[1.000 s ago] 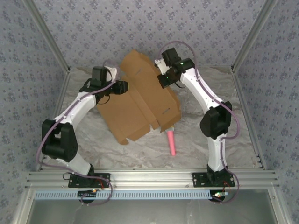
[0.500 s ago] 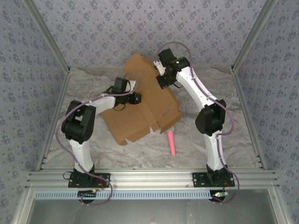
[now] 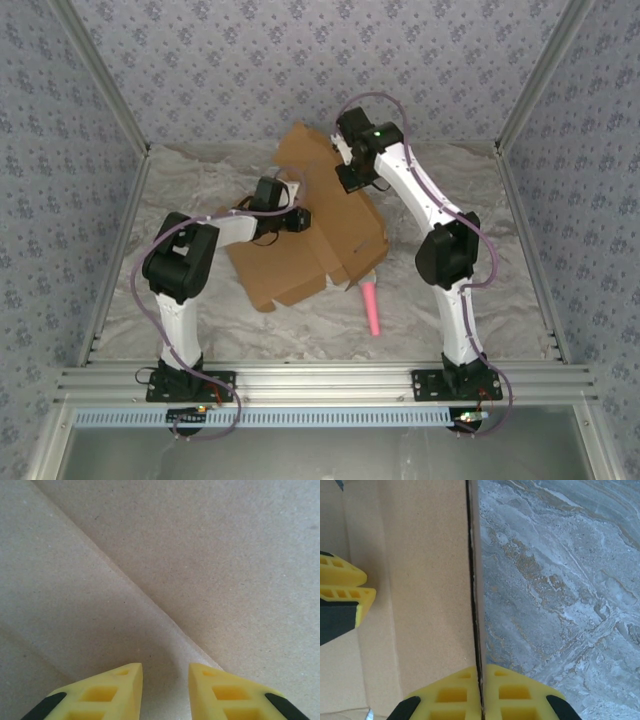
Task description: Fold the paper box
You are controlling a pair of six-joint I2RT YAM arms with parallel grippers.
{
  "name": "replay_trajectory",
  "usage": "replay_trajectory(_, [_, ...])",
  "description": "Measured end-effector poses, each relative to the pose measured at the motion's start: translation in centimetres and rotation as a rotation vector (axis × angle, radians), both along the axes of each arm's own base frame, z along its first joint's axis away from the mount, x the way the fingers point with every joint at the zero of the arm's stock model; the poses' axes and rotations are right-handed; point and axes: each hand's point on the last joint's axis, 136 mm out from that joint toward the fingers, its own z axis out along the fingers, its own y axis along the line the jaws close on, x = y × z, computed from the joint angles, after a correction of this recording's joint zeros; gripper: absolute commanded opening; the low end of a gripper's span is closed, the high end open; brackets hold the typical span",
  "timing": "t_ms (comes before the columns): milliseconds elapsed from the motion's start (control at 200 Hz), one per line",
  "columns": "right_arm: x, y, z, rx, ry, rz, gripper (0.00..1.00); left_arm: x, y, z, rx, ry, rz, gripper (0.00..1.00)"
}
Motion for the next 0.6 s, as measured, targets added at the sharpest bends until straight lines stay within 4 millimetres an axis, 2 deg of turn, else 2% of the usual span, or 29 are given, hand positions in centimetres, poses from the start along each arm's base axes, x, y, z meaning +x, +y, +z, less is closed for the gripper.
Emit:
replay_trajectory(140, [-0.8,0.2,-0.6,-0.021,0.029,0.006,0.06,-1.6,-0.8,-1.2,-0.010,0.028,-0.012,0.29])
replay_trajectory(275, [-1.2,0.5,-1.0,-0.036,0.041,0.015,0.06,-2.6,-1.5,-1.5,-0.017,0.034,-0.024,0.29])
replay_trajectory(600, [-1.4,0.7,-0.9,-0.083,0.021,0.046,0.05,-2.9,-1.7,-1.5,-0.002,0.023,-0.010,0.30])
